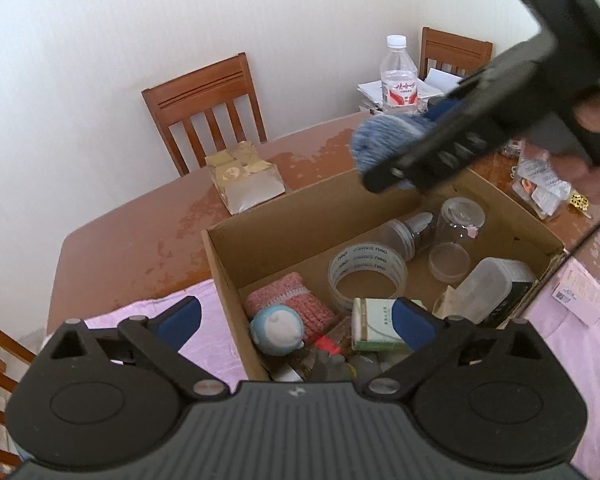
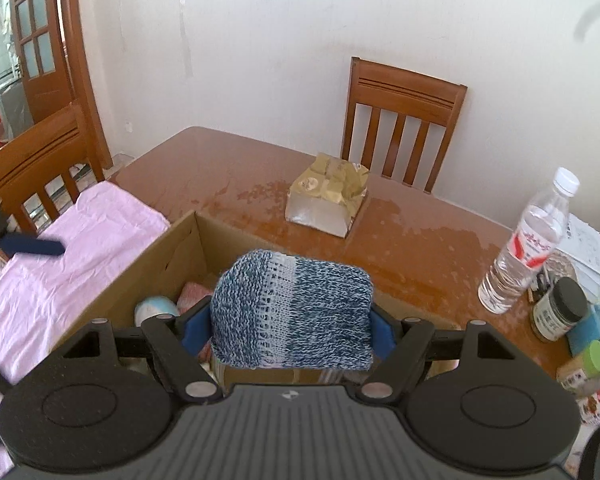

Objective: Organize objects
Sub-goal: 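Carry the tissue pack and sock over the cardboard box and open both tools, then withdraw both tools from the box toward the pink paper box and second tissue pack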

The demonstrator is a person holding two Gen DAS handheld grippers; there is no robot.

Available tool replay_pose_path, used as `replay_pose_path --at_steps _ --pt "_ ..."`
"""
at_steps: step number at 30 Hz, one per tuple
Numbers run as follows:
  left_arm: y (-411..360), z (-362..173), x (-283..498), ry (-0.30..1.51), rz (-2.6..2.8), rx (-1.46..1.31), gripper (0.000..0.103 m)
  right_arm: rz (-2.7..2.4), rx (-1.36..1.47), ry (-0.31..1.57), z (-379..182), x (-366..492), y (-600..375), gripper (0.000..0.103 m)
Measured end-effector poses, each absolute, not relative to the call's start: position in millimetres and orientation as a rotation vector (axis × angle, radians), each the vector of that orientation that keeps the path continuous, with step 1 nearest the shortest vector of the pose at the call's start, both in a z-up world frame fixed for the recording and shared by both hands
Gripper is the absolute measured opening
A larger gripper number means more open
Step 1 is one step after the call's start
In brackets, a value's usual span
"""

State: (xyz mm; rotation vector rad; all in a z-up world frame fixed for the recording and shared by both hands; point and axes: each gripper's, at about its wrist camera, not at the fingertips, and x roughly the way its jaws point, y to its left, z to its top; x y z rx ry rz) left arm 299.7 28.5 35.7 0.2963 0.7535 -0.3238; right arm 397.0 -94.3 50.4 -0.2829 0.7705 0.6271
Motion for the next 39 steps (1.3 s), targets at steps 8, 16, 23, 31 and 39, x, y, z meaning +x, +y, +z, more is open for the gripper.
replay_pose_path --at_steps 8,16,23,31,39 --pt "33 36 299 0.759 -0.301 0.267 0.101 0.593 -0.250 0.785 44 416 -89 0.103" --pt "25 43 291 0.752 -0.293 0.262 0.101 0.571 -0.279 0.788 50 400 -103 0.103" --pt "20 41 267 0.752 -0.275 0.243 0.102 0.564 -0.312 0.754 54 364 -116 0.103" --pt "21 22 229 0.783 -0.222 0.163 0.102 0.530 -0.324 0.719 39 300 -135 0.103" --pt "25 -3 202 0.819 -0.141 0.124 0.102 0.477 -0.297 0.728 11 245 -151 0.103"
